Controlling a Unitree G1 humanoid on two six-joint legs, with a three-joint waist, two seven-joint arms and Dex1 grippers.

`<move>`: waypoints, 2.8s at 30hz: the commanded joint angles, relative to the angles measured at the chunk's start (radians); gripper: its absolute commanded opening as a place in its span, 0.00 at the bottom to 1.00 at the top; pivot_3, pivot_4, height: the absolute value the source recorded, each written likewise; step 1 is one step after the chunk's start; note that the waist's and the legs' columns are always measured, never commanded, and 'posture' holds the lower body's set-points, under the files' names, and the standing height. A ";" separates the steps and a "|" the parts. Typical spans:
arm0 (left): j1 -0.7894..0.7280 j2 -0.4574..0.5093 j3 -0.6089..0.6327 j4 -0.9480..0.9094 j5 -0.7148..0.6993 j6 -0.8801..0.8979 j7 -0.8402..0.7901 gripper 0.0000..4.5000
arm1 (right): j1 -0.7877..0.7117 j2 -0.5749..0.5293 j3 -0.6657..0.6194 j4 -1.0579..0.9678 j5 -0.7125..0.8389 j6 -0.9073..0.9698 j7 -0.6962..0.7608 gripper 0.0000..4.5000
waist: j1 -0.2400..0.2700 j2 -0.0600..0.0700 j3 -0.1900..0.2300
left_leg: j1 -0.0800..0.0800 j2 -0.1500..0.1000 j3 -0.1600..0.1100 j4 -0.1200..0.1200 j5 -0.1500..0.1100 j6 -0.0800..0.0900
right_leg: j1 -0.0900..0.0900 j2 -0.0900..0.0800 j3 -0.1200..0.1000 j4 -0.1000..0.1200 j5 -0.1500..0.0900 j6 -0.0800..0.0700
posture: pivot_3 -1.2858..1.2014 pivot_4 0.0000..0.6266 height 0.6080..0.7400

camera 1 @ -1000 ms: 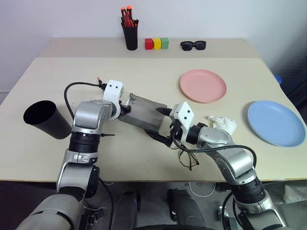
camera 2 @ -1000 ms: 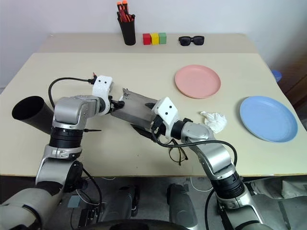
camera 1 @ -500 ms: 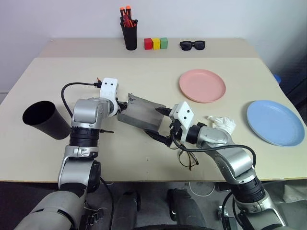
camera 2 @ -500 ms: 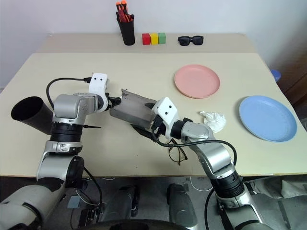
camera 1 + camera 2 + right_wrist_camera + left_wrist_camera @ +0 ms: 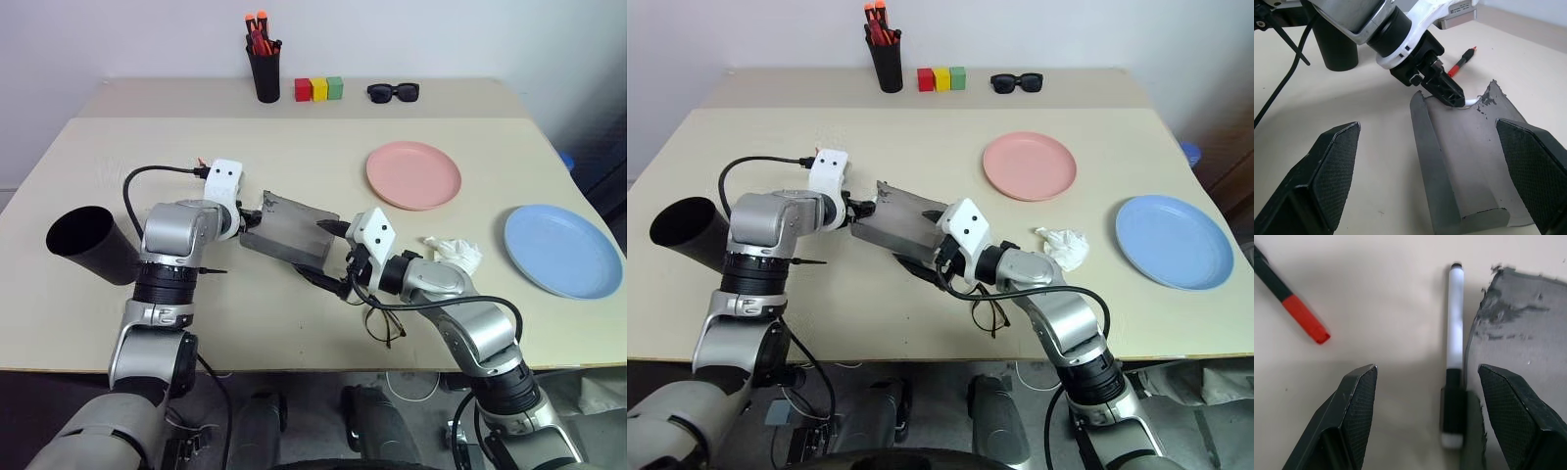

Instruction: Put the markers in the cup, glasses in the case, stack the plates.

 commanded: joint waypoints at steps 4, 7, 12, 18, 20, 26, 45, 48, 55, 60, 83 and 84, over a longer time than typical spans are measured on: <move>0.022 0.035 -0.035 0.003 0.048 0.003 0.050 0.74 | -0.001 0.007 -0.001 -0.021 0.001 -0.017 0.002 1.00 | -0.002 0.000 0.000 | 0.000 0.000 0.000 0.000 0.000 0.000 | 0.000 0.000 0.000 0.000 0.000 0.000 | 0.52 0.24 1.00; 0.026 0.032 -0.025 -0.001 0.050 0.003 0.069 0.74 | 0.000 0.005 -0.003 -0.020 0.000 -0.018 0.002 1.00 | -0.003 0.000 0.000 | 0.001 0.000 0.000 0.000 0.000 0.000 | 0.000 0.000 0.000 0.001 0.000 0.000 | 0.52 0.24 1.00; 0.022 0.019 0.028 0.006 0.060 -0.020 0.143 0.74 | 0.002 0.005 -0.003 -0.021 0.001 -0.018 0.002 1.00 | -0.004 0.000 0.000 | 0.002 0.000 0.000 0.000 0.000 0.000 | 0.001 0.000 0.000 0.001 0.000 0.000 | 0.52 0.24 1.00; 0.012 -0.013 0.098 -0.008 0.043 -0.053 0.203 0.74 | 0.004 0.006 -0.003 -0.019 0.003 -0.018 0.004 1.00 | 0.000 0.000 0.000 | 0.002 0.000 0.000 0.000 0.000 0.000 | 0.001 0.000 0.000 0.001 0.000 0.000 | 0.52 0.24 1.00; 0.012 -0.022 0.107 -0.012 0.032 -0.054 0.194 0.74 | 0.003 0.007 -0.003 -0.016 0.003 -0.019 0.006 1.00 | 0.000 0.000 0.000 | 0.001 0.000 0.000 0.000 0.000 0.000 | 0.001 0.000 0.000 0.001 0.000 0.000 | 0.52 0.24 1.00; 0.051 -0.011 -0.031 -0.145 -0.036 -0.013 0.038 0.74 | -0.001 0.010 -0.004 -0.008 0.003 -0.021 0.007 1.00 | 0.002 0.000 0.000 | 0.001 0.000 0.000 0.000 0.000 -0.001 | 0.001 0.000 0.000 0.000 0.000 0.000 | 0.52 0.24 1.00; 0.043 -0.004 0.014 -0.151 0.000 -0.055 0.112 0.74 | -0.004 0.013 0.000 -0.005 0.003 -0.020 0.008 1.00 | 0.001 0.000 0.000 | 0.001 0.000 0.000 0.000 0.000 -0.001 | 0.000 0.000 0.000 0.000 0.000 0.000 | 0.52 0.24 1.00; 0.027 -0.008 0.070 -0.095 0.015 -0.064 0.168 0.74 | -0.006 0.015 0.002 -0.002 0.002 -0.021 0.009 1.00 | -0.002 0.000 0.000 | 0.001 0.000 0.000 0.000 0.000 -0.001 | 0.000 0.000 0.000 0.000 0.000 0.000 | 0.52 0.24 1.00; 0.036 -0.017 0.108 -0.047 -0.015 -0.027 0.162 0.74 | -0.007 0.016 0.003 0.000 0.000 -0.024 0.009 1.00 | 0.001 0.000 0.000 | 0.001 0.000 0.000 0.000 0.000 -0.001 | 0.000 0.000 0.000 0.000 0.000 0.000 | 0.52 0.24 1.00; 0.034 -0.032 0.123 -0.028 -0.034 -0.023 0.152 0.74 | -0.007 0.017 0.003 0.001 0.000 -0.025 0.008 1.00 | 0.001 0.000 0.000 | 0.001 0.000 0.000 0.000 0.000 -0.001 | 0.000 0.000 0.000 0.000 0.000 0.000 | 0.52 0.24 1.00; 0.025 0.001 -0.036 -0.239 -0.032 -0.137 0.060 0.74 | -0.022 0.024 0.000 0.009 0.011 -0.006 0.008 1.00 | 0.003 0.000 0.000 | 0.000 0.000 0.000 0.000 0.001 -0.001 | 0.000 0.000 0.000 0.000 0.000 0.000 | 0.52 0.24 1.00; 0.021 -0.005 -0.022 -0.236 -0.028 -0.146 0.075 0.74 | -0.021 0.023 0.000 0.007 0.012 -0.002 0.009 1.00 | 0.003 0.000 0.000 | 0.000 0.000 0.000 0.000 0.001 -0.001 | 0.000 0.000 0.000 0.000 0.000 0.000 | 0.52 0.24 1.00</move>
